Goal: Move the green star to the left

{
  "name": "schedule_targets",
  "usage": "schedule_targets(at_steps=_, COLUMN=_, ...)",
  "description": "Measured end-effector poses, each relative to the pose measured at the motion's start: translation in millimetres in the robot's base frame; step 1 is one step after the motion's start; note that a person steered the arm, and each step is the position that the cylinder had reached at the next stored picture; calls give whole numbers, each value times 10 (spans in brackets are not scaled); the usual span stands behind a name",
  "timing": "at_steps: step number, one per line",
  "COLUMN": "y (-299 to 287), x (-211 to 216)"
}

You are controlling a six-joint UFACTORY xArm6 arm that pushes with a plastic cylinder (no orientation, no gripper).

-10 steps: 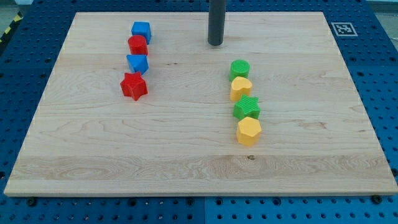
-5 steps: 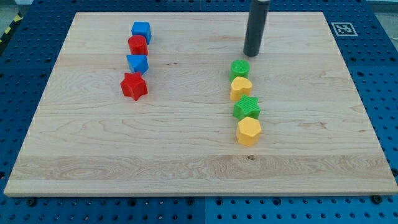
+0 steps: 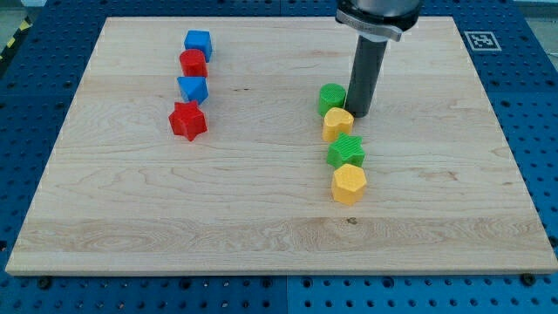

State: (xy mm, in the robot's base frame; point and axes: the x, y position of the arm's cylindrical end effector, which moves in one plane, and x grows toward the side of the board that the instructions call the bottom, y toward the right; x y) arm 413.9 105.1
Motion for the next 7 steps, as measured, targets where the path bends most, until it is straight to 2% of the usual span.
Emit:
schedule_targets(at_steps=3, y=154, x=758)
schedule_targets(at_steps=7, y=-994, x=772)
